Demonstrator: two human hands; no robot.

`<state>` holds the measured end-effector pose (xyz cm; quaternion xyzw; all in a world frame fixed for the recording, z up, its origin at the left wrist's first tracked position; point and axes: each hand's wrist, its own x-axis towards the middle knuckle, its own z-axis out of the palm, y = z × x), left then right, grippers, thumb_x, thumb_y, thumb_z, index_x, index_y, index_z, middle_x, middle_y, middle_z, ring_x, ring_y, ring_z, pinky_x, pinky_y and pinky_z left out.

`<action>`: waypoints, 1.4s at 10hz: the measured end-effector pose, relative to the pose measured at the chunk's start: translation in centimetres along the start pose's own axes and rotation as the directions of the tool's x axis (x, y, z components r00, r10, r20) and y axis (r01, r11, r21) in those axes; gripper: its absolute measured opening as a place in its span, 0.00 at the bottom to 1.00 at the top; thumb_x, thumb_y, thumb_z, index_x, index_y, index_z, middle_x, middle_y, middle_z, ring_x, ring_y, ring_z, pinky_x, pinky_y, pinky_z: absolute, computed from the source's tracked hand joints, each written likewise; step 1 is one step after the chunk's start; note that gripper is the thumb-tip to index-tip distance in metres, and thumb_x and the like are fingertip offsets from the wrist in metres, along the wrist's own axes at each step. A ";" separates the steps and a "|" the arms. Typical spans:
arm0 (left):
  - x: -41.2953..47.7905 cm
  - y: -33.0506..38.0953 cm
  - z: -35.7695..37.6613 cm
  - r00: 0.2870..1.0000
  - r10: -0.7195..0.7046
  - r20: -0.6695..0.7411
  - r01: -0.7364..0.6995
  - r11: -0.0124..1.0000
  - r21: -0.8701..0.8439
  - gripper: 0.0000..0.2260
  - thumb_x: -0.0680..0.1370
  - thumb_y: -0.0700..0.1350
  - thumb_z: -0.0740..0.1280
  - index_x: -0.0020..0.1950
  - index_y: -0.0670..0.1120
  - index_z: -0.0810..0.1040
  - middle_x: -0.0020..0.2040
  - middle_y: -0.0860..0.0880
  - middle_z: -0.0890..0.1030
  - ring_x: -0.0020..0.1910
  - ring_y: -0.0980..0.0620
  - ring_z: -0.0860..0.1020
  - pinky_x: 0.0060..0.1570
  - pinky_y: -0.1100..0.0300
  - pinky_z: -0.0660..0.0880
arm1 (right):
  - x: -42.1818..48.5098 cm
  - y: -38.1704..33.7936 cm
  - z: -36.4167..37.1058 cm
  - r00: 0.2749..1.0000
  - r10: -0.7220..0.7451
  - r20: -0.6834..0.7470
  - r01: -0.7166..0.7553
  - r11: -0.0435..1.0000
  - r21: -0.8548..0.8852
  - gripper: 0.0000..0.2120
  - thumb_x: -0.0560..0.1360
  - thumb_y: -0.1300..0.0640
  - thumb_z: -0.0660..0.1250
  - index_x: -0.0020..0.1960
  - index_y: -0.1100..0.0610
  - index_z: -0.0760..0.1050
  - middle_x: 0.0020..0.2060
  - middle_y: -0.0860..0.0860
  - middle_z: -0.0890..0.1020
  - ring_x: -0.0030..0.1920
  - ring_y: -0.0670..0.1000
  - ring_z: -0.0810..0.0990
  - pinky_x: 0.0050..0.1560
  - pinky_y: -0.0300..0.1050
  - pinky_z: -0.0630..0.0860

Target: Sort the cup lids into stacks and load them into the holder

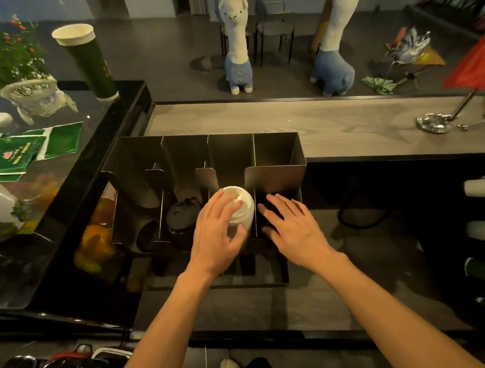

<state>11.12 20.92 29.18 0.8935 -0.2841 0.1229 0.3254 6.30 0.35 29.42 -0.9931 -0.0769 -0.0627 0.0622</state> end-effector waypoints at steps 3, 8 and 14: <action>-0.4 0.9 -0.1 0.999 -0.044 -0.032 0.043 0.998 -0.042 0.25 0.77 0.53 0.65 0.74 0.48 0.71 0.76 0.51 0.69 0.80 0.55 0.59 0.78 0.61 0.52 | 0.0 -0.1 -0.6 0.997 0.062 -0.050 -0.054 0.989 0.140 0.28 0.81 0.42 0.61 0.78 0.50 0.64 0.78 0.52 0.63 0.78 0.54 0.60 0.75 0.46 0.49; 1.8 3.0 -0.1 0.988 -0.094 -0.126 0.084 0.993 -0.082 0.20 0.83 0.57 0.55 0.71 0.51 0.73 0.69 0.52 0.76 0.68 0.73 0.62 0.74 0.72 0.47 | 0.1 0.8 -1.8 0.998 0.019 0.052 -0.026 0.990 0.139 0.25 0.81 0.43 0.63 0.76 0.47 0.67 0.78 0.50 0.63 0.78 0.53 0.58 0.77 0.52 0.58; 2.5 3.8 -0.2 0.978 -0.176 -0.111 0.145 0.959 -0.243 0.15 0.81 0.54 0.63 0.66 0.52 0.75 0.62 0.60 0.76 0.61 0.66 0.72 0.67 0.57 0.69 | 1.2 0.9 -3.4 0.971 0.107 -0.213 -0.005 0.904 0.429 0.12 0.82 0.47 0.62 0.59 0.52 0.78 0.57 0.47 0.80 0.57 0.45 0.77 0.58 0.46 0.78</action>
